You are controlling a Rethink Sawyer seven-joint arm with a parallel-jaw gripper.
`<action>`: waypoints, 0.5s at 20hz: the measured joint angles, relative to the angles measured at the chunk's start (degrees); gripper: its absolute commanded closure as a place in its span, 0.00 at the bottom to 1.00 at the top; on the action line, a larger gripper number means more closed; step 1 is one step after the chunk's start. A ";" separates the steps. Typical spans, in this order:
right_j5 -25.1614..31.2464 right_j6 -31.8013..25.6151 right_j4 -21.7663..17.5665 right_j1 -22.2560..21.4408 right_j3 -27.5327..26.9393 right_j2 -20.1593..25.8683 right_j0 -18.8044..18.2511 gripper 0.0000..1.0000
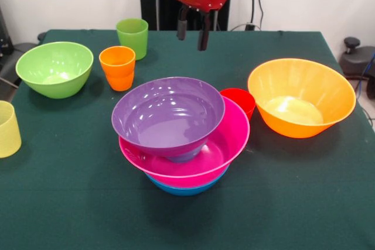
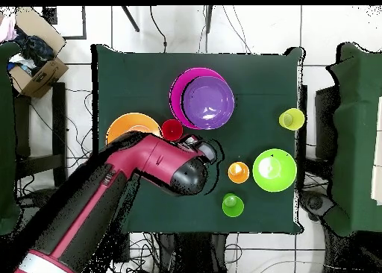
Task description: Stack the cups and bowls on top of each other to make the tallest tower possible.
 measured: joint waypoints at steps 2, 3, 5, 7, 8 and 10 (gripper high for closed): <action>0.00 0.00 0.05 -0.23 0.10 0.00 0.20 0.00; 0.00 0.00 0.44 -0.65 0.40 -0.01 0.62 0.00; 0.00 0.00 1.06 -0.95 0.86 -0.02 1.24 0.00; 0.00 0.01 1.68 -1.11 1.33 -0.01 1.90 0.00; 0.00 0.01 2.39 -1.25 1.82 -0.02 2.53 0.00; 0.00 0.46 4.41 -1.55 2.94 -0.02 3.90 0.00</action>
